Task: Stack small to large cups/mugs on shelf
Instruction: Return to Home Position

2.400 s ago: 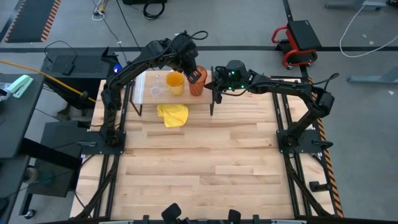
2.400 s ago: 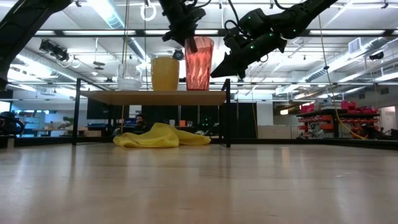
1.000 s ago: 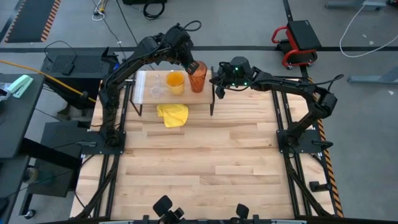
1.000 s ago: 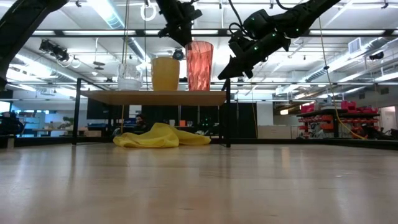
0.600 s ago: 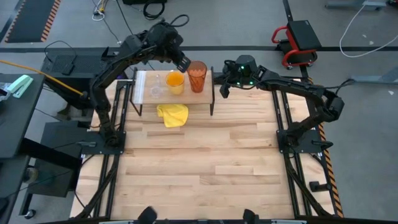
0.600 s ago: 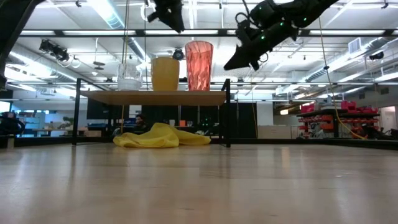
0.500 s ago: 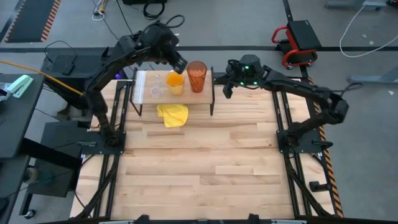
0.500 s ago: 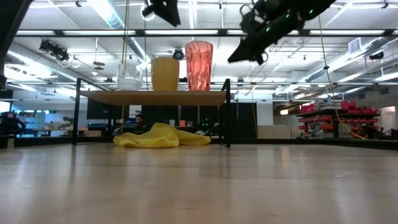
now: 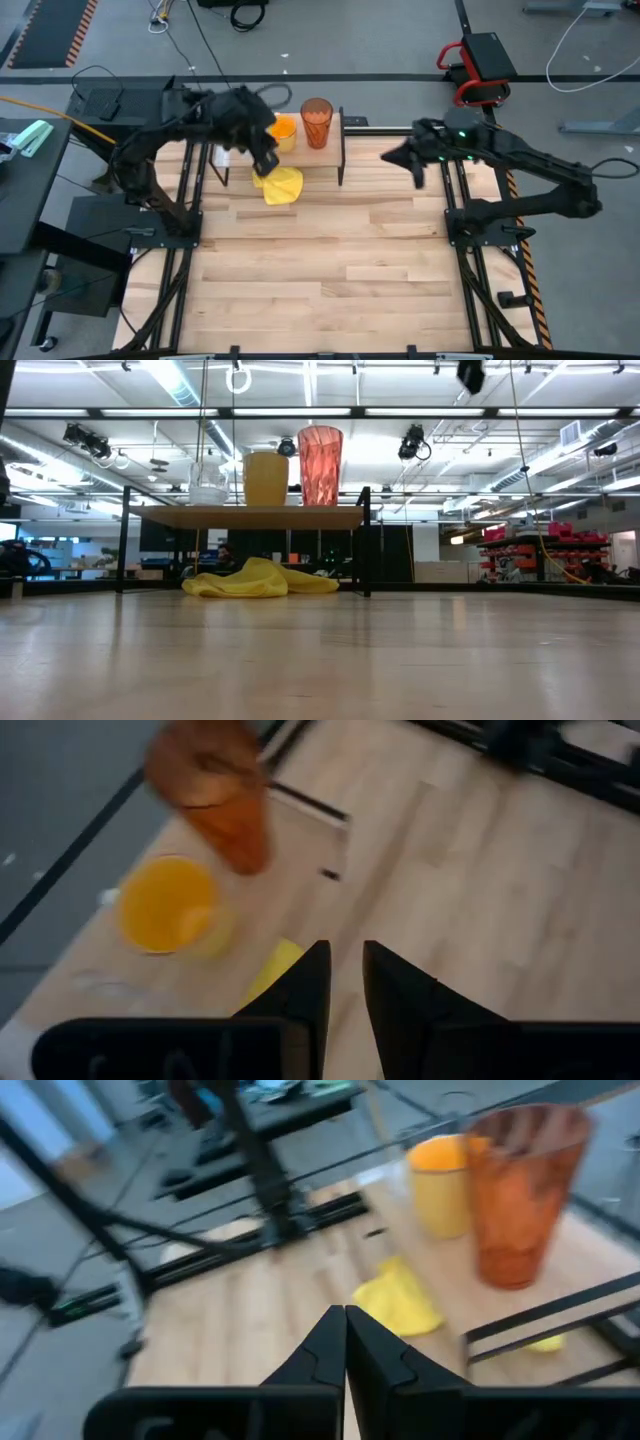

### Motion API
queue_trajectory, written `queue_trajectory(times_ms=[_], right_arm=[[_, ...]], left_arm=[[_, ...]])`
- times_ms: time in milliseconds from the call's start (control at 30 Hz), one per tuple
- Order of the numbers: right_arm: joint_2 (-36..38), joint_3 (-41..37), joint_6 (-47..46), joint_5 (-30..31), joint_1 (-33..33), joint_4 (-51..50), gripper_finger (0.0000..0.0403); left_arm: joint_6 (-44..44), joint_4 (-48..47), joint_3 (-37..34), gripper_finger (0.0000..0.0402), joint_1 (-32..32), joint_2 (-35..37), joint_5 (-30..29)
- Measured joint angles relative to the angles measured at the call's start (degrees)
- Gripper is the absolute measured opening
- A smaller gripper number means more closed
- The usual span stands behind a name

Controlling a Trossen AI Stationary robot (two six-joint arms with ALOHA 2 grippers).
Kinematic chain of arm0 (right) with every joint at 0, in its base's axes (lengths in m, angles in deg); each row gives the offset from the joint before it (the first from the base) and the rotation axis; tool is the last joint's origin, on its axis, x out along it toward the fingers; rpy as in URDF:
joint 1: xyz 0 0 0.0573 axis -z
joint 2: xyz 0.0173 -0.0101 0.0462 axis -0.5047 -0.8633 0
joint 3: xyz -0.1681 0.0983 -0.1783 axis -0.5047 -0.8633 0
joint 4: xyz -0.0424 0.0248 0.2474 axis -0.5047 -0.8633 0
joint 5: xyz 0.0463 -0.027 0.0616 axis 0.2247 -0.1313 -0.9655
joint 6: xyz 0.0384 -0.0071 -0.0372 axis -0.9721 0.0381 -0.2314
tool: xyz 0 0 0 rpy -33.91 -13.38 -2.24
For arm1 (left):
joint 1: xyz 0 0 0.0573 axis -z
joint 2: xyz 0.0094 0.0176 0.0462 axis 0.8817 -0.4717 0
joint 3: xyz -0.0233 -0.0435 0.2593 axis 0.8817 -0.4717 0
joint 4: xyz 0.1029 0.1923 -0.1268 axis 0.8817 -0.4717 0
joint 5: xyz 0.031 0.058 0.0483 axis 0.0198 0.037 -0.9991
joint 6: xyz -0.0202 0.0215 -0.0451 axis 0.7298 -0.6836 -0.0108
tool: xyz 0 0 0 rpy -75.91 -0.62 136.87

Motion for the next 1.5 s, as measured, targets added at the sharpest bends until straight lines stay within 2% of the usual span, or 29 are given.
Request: queue_trajectory(times_ms=[200, 400, 533, 667, 800, 967, 1067, 1233, 1367, 1500], right_arm=[[6.58, 0.00, -0.67, -0.01, -6.65, -8.85, 0.0012], [9.02, -0.11, -0.11, -0.27, -10.13, -13.15, 0.0013], [10.06, -2.61, 0.40, -5.57, -13.69, -6.39, 0.0013], [13.83, -6.92, 2.43, -12.14, -17.81, 3.33, 0.0012], [21.23, -13.69, 1.24, -11.51, -20.83, 11.58, 0.0014], [31.15, -23.96, -3.28, -10.62, -22.92, 21.47, 0.0014], [35.18, -29.35, -5.53, -10.64, -24.11, 26.62, 0.0013], [37.25, -33.72, -6.37, -10.64, -25.19, 27.65, 0.0012], [36.53, -35.63, -7.52, -10.57, -26.21, 27.94, 0.0012], [36.11, -36.95, -7.64, -10.44, -27.40, 29.06, 0.0012]], left_arm=[[0.65, -1.69, 0.00, 0.0073, 7.69, -0.07, -0.65], [1.96, -1.05, -0.44, 0.0067, 12.57, -0.24, -3.47], [1.35, 2.13, -0.52, 0.0072, 16.44, -0.21, -8.18], [-1.76, 7.56, -0.55, 0.0077, 20.23, 0.19, -8.48], [-2.87, 9.01, -0.50, 0.0079, 22.87, 0.34, -8.60], [-0.87, 9.16, -1.45, 0.0074, 25.20, 0.43, -13.57], [-0.71, 14.84, -8.04, 0.0071, 25.36, 1.56, -14.10], [-3.20, 29.51, -26.38, 0.0076, 24.39, 6.97, -9.82], [-2.94, 39.52, -41.83, 0.0082, 22.11, 14.71, -3.68], [-1.43, 49.49, -57.74, 0.0081, 20.65, 27.05, -2.90]])
